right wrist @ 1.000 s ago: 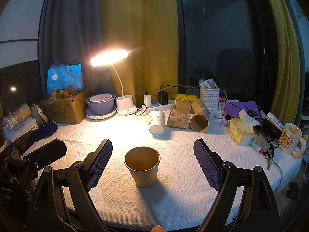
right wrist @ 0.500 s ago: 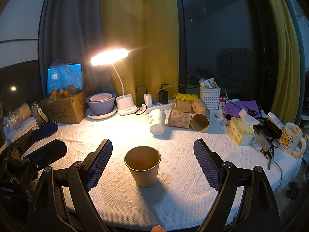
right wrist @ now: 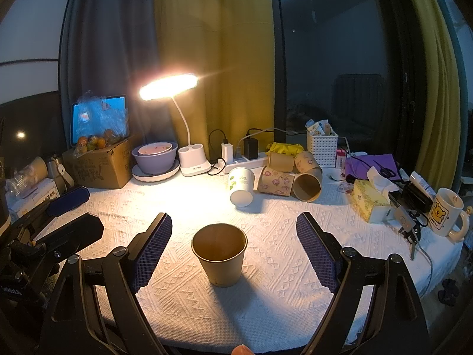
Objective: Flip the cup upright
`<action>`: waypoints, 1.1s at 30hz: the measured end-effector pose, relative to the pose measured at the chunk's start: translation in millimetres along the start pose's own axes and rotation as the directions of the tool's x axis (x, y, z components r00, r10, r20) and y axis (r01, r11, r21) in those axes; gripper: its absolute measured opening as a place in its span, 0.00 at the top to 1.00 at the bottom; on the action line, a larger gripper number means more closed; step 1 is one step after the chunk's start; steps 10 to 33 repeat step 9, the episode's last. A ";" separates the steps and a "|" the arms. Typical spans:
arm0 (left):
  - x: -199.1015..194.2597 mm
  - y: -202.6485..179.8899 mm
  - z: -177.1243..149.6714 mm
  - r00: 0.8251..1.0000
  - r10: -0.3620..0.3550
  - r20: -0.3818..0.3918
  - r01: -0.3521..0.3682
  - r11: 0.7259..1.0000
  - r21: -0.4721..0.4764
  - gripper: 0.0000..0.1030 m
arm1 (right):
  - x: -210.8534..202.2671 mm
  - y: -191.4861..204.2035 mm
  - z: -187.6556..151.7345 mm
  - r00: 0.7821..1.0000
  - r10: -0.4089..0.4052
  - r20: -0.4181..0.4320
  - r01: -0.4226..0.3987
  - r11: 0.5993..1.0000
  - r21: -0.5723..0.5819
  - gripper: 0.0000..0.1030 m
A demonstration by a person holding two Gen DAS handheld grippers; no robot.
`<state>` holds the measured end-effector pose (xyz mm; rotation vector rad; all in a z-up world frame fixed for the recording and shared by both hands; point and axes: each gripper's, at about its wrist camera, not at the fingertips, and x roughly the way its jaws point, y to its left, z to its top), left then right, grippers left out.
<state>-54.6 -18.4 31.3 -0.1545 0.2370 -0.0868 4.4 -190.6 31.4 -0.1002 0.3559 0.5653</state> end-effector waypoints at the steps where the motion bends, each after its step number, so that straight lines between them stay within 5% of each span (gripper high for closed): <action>1: 0.2 0.4 0.7 1.000 0.000 0.000 0.000 1.000 0.000 0.03 | 0.2 -0.1 0.2 1.000 0.000 0.001 0.000 1.000 0.001 0.14; 33: -0.3 -0.9 -4.2 1.000 0.004 0.005 -0.004 1.000 0.000 0.03 | 3.0 4.4 -6.1 1.000 0.004 -0.008 -0.005 1.000 -0.009 0.14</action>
